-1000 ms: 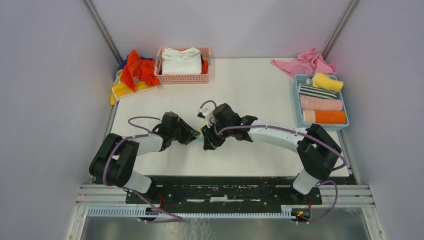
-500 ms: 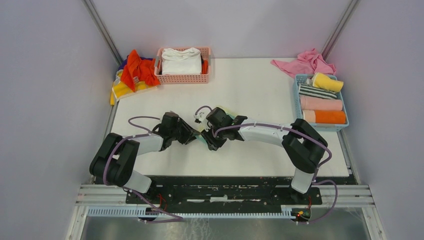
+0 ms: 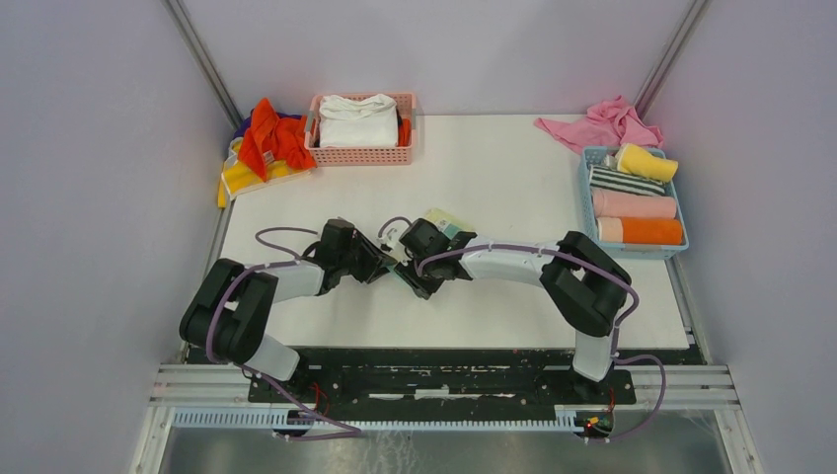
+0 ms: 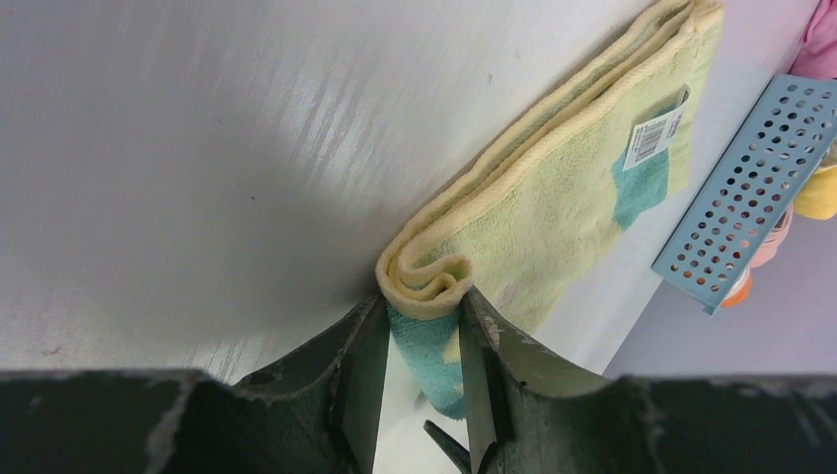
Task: Roll the towels
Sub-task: Roll the towel at the center of the board.
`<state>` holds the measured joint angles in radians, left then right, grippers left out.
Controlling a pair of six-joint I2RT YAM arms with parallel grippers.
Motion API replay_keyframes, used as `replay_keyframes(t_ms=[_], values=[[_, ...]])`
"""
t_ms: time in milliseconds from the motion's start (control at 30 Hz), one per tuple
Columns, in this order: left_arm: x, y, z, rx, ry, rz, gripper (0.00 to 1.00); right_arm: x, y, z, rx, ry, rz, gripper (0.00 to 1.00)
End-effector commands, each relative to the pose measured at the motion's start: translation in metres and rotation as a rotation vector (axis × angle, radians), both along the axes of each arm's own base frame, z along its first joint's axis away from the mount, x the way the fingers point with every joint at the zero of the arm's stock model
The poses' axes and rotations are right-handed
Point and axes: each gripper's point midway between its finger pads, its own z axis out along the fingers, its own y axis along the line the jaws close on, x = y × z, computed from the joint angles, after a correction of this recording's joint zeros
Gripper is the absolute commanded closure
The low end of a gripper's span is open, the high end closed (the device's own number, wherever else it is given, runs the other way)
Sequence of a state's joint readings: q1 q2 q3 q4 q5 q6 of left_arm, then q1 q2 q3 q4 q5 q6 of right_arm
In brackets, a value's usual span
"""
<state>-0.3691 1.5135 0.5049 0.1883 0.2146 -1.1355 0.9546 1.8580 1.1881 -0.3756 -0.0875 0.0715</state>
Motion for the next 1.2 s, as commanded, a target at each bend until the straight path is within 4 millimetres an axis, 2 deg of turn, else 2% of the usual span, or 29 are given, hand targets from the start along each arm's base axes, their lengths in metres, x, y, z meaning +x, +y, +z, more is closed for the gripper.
replay_keyframes(t_ms=[0,300,367,400,433,467,500,667,800,967,1067,1167], values=[[-0.051,0.036,-0.06,0.191,0.24,0.039,0.59,0.007,0.004,-0.005,-0.049,-0.063,0.024,0.58],[-0.054,0.034,-0.062,0.19,0.255,0.036,0.56,0.004,-0.015,-0.035,-0.283,-0.162,0.063,0.57],[-0.054,0.034,-0.063,0.188,0.258,0.036,0.55,0.003,-0.017,-0.037,-0.299,-0.154,0.057,0.65],[-0.055,0.034,-0.063,0.186,0.259,0.037,0.54,0.001,-0.016,-0.036,-0.293,-0.143,0.061,0.75],[-0.055,0.033,-0.062,0.182,0.258,0.04,0.53,-0.003,-0.012,-0.035,-0.275,-0.119,0.073,0.89],[-0.053,0.035,-0.059,0.179,0.248,0.05,0.51,-0.008,-0.009,-0.032,-0.256,-0.089,0.088,0.95],[-0.05,0.036,-0.055,0.172,0.231,0.063,0.48,-0.014,-0.004,-0.029,-0.23,-0.052,0.105,0.99],[-0.034,0.044,-0.015,0.137,0.094,0.119,0.35,-0.046,0.023,0.001,0.017,0.18,0.17,1.0],[-0.031,0.05,0.017,0.131,0.018,0.13,0.29,-0.054,0.04,0.026,0.268,0.364,0.145,1.0],[-0.046,0.053,0.036,0.102,-0.005,0.133,0.27,-0.044,0.046,0.046,0.515,0.553,0.055,0.99],[-0.055,0.047,0.034,0.043,0.012,0.125,0.27,-0.031,0.045,0.049,0.636,0.634,-0.01,0.99],[-0.061,0.037,0.028,-0.027,0.04,0.12,0.27,-0.024,0.039,0.042,0.693,0.706,-0.079,0.99]])
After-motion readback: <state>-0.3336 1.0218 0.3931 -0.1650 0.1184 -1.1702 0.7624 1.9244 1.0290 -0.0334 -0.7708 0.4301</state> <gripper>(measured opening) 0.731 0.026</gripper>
